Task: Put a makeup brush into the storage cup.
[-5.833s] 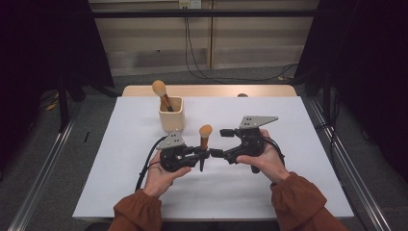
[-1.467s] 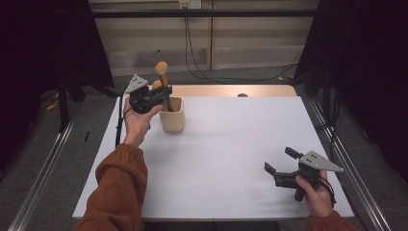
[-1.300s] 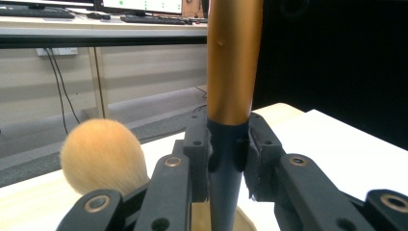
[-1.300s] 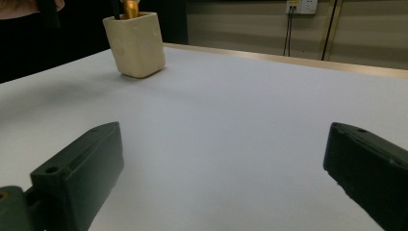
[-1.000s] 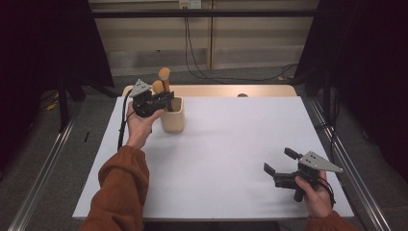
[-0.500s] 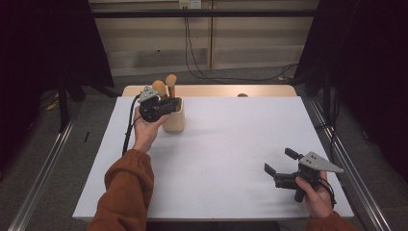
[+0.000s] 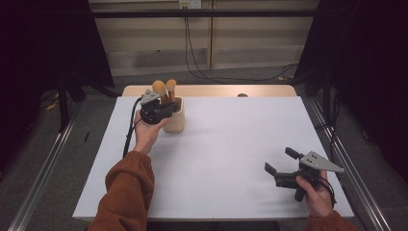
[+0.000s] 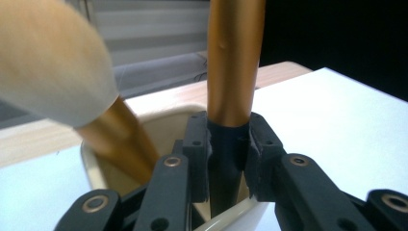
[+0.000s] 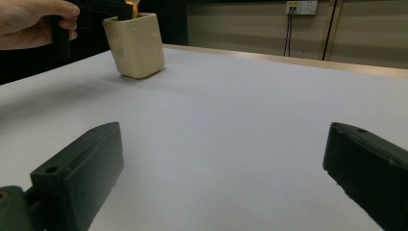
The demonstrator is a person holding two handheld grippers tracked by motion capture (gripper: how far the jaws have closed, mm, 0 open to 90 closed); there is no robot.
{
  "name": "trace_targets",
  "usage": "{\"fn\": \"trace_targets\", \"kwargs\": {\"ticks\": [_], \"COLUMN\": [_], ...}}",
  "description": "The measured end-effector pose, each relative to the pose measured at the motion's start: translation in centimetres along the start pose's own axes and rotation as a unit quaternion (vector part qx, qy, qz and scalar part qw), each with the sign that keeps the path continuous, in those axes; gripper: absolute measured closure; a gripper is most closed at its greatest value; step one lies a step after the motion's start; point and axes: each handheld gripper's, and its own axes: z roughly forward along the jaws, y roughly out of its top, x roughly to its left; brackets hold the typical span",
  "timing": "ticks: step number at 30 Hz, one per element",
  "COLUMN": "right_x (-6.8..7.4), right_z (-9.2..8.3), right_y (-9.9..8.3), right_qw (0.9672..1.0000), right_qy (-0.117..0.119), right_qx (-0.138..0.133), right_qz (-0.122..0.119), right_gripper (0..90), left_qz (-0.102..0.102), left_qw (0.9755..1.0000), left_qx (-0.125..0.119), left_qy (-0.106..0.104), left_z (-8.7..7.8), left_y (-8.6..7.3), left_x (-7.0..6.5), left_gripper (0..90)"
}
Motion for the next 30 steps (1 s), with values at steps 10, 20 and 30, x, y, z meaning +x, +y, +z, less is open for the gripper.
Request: {"fn": "trace_targets", "kwargs": {"ticks": [10, 20, 30], "right_x": [-0.1, -0.1, 0.0], "right_z": [0.0, 0.0, -0.1], "right_y": [0.0, 0.0, 0.1], "right_qw": [1.0, 1.0, 1.0], "right_qy": [0.001, 0.001, -0.002], "right_qx": [-0.001, -0.003, -0.006], "right_qz": [0.002, 0.004, 0.002], "right_gripper": [0.1, 0.0, 0.0], "left_qz": [-0.001, 0.002, -0.003], "left_qw": [1.0, 1.0, 0.9999], "left_qx": [-0.001, -0.007, -0.008], "left_qy": [0.004, -0.001, 0.007], "left_z": [-0.4, -1.3, -2.5], "left_y": [0.2, 0.1, -0.1], "left_x": [-0.2, -0.7, -1.1], "left_gripper": [60.0, 37.5, 9.7]}}
